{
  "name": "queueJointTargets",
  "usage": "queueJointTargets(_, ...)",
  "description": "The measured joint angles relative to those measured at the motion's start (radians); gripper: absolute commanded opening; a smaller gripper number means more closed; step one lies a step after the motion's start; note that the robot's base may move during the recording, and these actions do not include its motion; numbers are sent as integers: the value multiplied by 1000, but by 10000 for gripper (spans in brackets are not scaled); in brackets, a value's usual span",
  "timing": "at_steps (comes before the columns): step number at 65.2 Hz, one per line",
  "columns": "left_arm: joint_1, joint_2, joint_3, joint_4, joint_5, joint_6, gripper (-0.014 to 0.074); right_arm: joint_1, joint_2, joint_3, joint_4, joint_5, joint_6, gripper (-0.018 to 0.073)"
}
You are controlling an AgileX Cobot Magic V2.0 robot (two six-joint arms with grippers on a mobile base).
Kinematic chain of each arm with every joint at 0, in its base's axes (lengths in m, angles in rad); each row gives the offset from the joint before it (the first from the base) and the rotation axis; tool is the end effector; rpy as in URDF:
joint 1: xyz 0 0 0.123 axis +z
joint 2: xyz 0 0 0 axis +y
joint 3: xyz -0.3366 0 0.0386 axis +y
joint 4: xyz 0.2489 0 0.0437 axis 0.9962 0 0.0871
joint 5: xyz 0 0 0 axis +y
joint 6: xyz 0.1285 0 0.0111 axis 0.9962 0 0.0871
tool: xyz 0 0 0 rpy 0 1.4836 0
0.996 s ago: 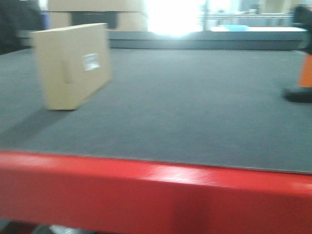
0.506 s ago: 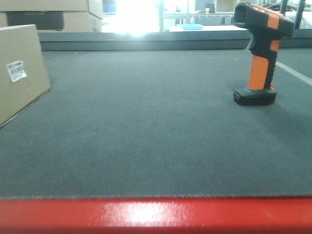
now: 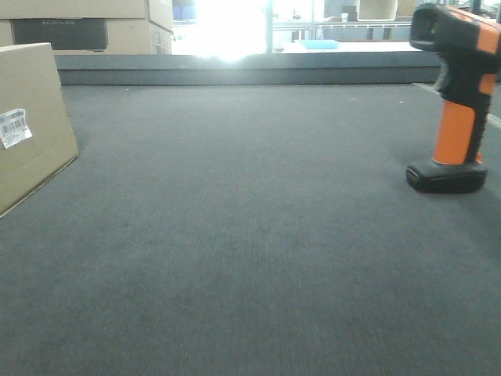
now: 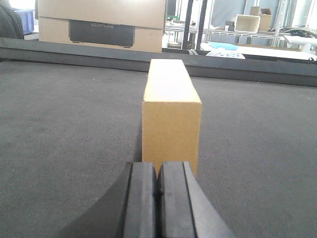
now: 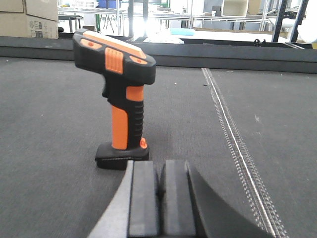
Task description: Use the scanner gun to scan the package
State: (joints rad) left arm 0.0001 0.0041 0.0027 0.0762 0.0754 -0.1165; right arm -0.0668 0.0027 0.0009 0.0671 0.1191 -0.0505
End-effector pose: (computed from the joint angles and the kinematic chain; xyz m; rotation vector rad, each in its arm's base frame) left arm 0.0417 0.0008 0.2055 -0.0363 1.5652 -0.0273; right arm 0.0414 -0.0017 0.2006 0.0604 1.6050 -0.0329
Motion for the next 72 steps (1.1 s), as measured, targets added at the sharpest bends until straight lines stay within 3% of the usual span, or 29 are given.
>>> queueJointTargets(72, 0, 0, 0, 0, 0, 0, -111, 0, 0, 0, 0, 0, 0, -160)
